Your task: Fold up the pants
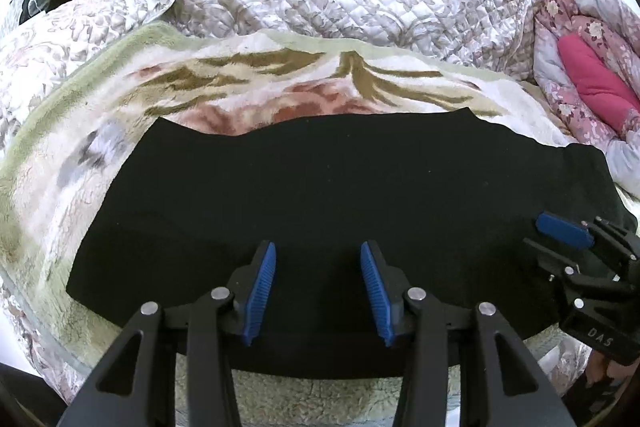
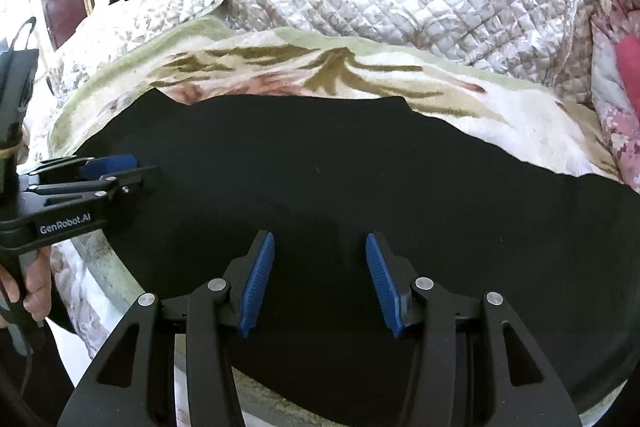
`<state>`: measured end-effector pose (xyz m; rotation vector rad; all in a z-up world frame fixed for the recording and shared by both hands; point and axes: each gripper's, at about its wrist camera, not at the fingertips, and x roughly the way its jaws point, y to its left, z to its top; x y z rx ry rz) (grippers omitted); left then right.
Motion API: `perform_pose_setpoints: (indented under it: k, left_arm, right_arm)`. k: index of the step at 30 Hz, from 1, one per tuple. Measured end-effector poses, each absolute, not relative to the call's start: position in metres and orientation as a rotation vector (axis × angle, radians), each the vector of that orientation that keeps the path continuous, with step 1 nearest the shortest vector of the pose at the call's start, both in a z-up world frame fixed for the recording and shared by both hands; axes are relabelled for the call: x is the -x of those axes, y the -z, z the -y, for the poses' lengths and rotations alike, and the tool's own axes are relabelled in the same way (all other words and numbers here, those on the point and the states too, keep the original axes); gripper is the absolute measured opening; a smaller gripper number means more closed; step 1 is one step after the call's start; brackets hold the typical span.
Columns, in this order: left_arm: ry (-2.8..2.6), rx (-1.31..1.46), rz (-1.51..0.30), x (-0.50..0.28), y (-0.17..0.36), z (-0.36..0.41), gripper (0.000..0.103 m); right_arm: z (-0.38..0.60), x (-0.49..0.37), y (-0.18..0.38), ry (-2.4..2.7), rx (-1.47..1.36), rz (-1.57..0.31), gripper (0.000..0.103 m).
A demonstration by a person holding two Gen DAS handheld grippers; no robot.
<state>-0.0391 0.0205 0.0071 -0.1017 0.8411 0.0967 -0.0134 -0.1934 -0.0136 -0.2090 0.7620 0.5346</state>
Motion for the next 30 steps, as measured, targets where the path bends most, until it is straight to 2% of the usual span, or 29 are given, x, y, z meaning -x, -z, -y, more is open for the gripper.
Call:
perform_pose_setpoints:
  k: [21,30]
  left_arm:
    - [-0.349,0.376,-0.765,0.108,-0.002,-0.083,0.047]
    - [-0.291,0.566,-0.737,0.095,0.005,-0.117,0.050]
  right_arm:
    - [0.197,0.013,0.012,-0.536,0.187,-0.765,0.049]
    - [0.200,0.010,0.010,-0.532,0.167,-0.768,0.049]
